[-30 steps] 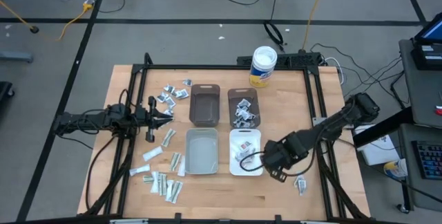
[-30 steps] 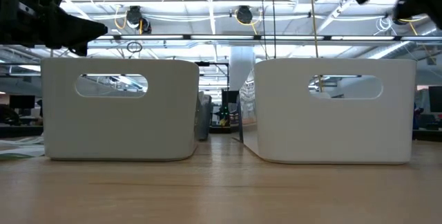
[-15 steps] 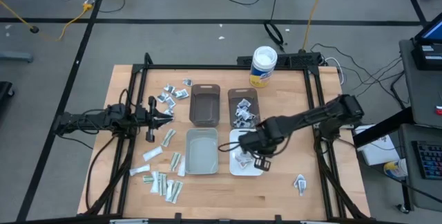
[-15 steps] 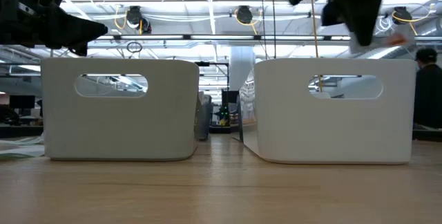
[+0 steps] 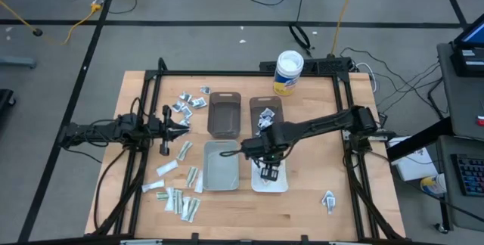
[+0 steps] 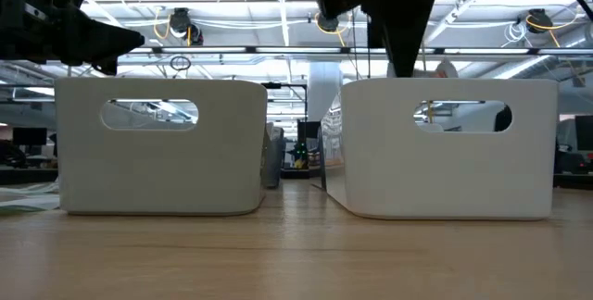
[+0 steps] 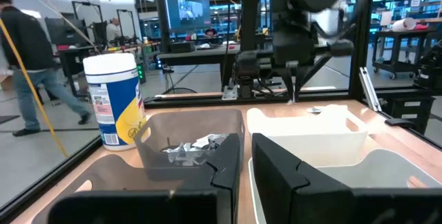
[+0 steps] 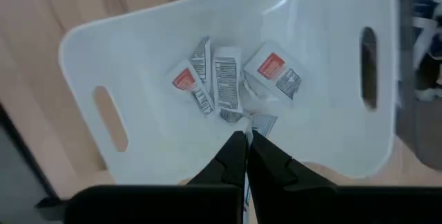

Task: Pick & Place First Aid Supplies
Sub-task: Put the orange pad into the white bin

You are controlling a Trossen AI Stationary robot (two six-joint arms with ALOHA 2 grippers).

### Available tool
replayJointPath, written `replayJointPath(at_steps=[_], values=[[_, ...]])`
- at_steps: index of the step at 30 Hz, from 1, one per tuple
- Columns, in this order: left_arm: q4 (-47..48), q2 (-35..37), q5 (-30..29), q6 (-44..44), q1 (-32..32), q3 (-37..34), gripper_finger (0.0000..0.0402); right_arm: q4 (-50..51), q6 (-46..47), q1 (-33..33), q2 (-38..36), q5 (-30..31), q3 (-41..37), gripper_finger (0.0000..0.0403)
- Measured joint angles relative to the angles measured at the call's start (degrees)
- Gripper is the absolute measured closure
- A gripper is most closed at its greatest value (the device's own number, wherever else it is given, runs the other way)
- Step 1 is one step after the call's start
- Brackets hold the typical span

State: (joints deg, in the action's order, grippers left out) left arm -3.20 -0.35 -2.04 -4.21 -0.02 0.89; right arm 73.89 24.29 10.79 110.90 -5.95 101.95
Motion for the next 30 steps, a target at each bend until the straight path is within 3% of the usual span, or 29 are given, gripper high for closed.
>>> replayJointPath(at_steps=[20,24,30], values=[[0.0,0.0,0.0,0.0,0.0,0.0,0.0355,-16.3,-0.7,2.1,5.3,0.2,-7.5,0.0397],[0.0,0.0,0.0,0.0,0.0,0.0,0.0355,-16.2,-0.8,2.1,4.8,0.2,-7.5,0.0358],[0.0,0.0,0.0,0.0,0.0,0.0,0.0355,-16.0,-0.8,2.1,5.0,0.3,-7.5,0.026]])
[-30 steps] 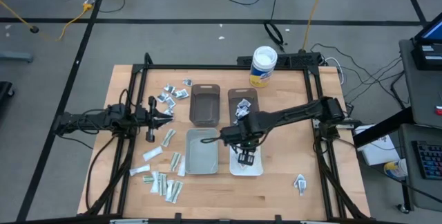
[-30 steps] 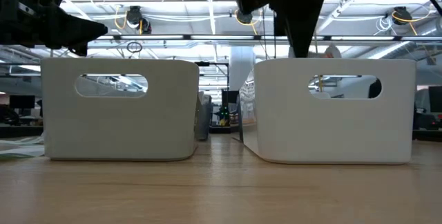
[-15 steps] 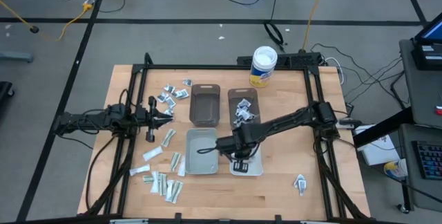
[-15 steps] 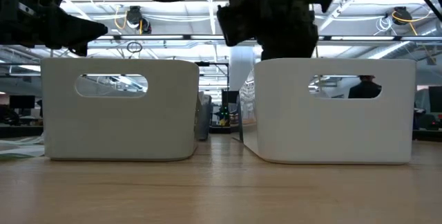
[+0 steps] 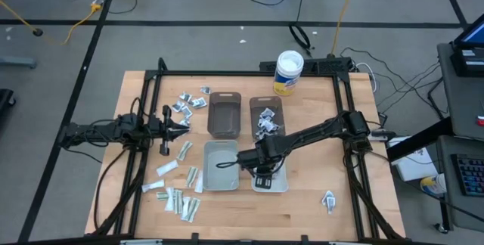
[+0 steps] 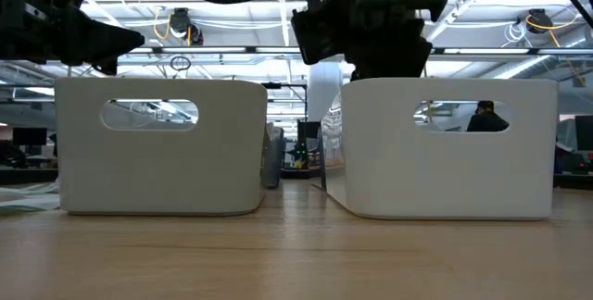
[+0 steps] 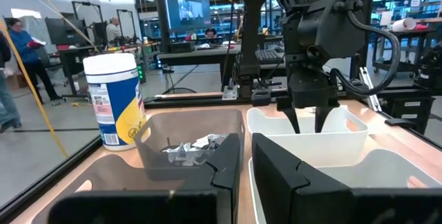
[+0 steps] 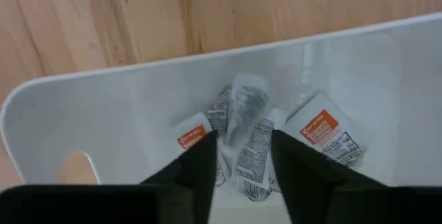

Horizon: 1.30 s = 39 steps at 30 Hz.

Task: Pick & Place First Aid Supplies
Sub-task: Put the orange pad into the white bin

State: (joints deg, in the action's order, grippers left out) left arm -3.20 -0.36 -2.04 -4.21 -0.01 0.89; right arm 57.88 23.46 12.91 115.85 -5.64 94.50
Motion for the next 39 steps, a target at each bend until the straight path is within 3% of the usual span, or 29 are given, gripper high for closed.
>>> replayJointPath(at_steps=[4,8,11,18,32,39], values=[[0.0,0.0,0.0,0.0,0.0,0.0,0.0355,0.6,1.5,0.0,0.0,-0.1,0.0,0.0209],[0.0,0.0,0.0,0.0,0.0,0.0,0.0355,3.3,8.3,0.0,-1.9,0.8,0.0,0.0184],[0.0,0.0,0.0,0.0,0.0,0.0,0.0355,5.9,16.5,0.1,-4.7,1.1,-0.4,0.018],[0.0,0.0,0.0,0.0,0.0,0.0,0.0355,5.3,36.9,2.9,-12.9,1.1,-9.3,0.019],[0.0,0.0,0.0,0.0,0.0,0.0,0.0355,5.1,71.9,18.4,-25.8,2.8,-24.3,0.0198],[0.0,0.0,0.0,0.0,0.0,0.0,0.0355,5.2,88.8,29.0,-27.6,2.6,-28.5,0.0198]])
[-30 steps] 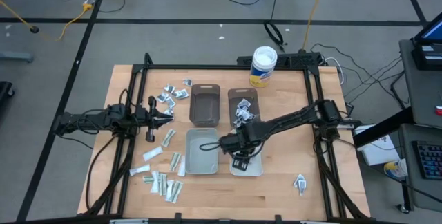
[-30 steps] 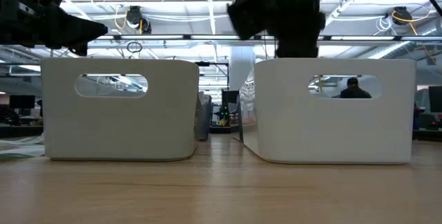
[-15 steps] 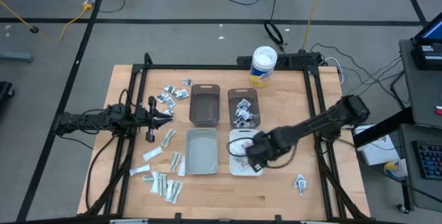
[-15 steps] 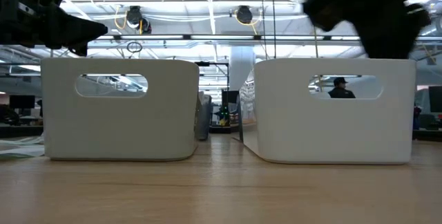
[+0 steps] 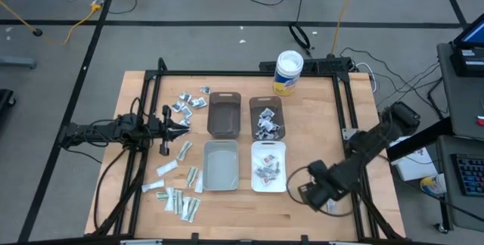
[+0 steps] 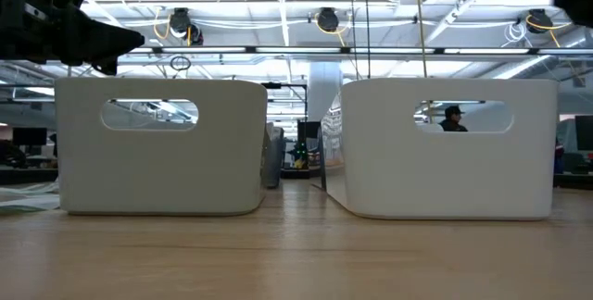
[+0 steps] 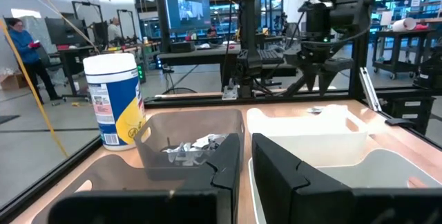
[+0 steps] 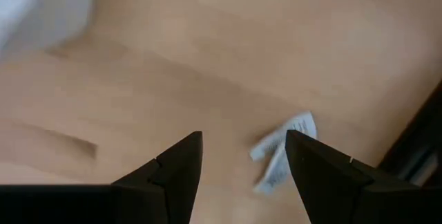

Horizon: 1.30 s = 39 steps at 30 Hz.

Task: Pick & Place First Aid Supplies
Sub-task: Put the orange pad into the white bin

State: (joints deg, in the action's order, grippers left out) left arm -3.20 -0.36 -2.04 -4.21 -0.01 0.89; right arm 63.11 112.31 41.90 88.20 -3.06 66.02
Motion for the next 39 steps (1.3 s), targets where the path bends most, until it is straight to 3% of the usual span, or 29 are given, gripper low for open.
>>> replayJointPath(at_steps=[8,17,22,31,39], values=[[0.0,0.0,0.0,0.0,0.0,0.0,0.0355,-2.8,6.8,7.6,-0.8,0.1,-1.8,0.0198],[0.0,0.0,0.0,0.0,0.0,0.0,0.0355,-2.9,3.7,9.6,-0.8,0.0,-2.4,0.0201],[0.0,0.0,0.0,0.0,0.0,0.0,0.0355,-3.1,-14.5,9.8,-0.8,0.0,-3.4,0.0202],[0.0,0.0,0.0,0.0,0.0,0.0,0.0355,-2.9,-59.3,10.4,-0.8,-6.3,-4.0,0.0204],[0.0,0.0,0.0,0.0,0.0,0.0,0.0355,-3.1,-83.0,10.7,-0.8,-4.7,-4.0,0.0205]])
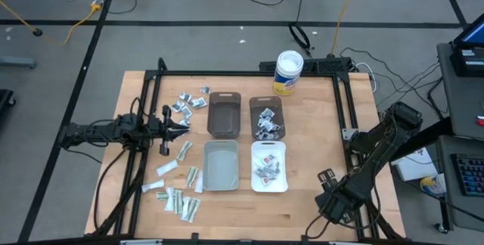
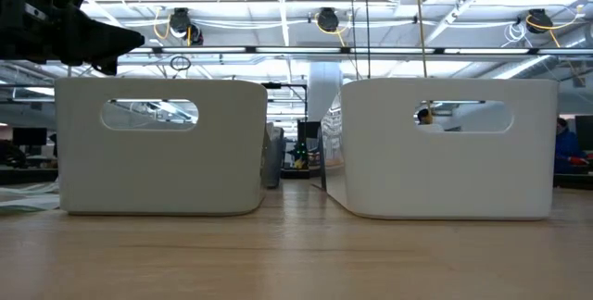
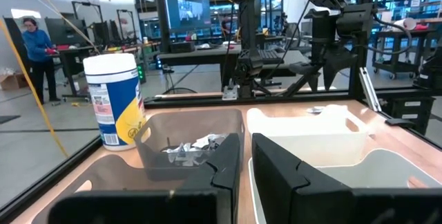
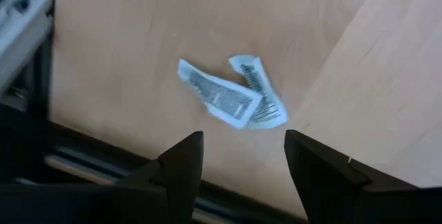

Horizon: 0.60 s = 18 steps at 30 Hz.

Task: Pick & Place First Aid Supplies
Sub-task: Put the orange pad into the white bin

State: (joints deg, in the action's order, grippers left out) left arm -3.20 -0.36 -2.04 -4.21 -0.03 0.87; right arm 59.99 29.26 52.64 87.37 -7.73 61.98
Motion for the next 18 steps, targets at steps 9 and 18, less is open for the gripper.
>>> replayJointPath(at_steps=[9,18], values=[[0.0,0.0,0.0,0.0,0.0,0.0,0.0355,-9.4,-6.8,-0.1,1.7,4.8,-1.6,0.0204],[0.0,0.0,0.0,0.0,0.0,0.0,0.0355,-15.5,-7.7,-0.1,4.2,4.7,-6.8,0.0205]])
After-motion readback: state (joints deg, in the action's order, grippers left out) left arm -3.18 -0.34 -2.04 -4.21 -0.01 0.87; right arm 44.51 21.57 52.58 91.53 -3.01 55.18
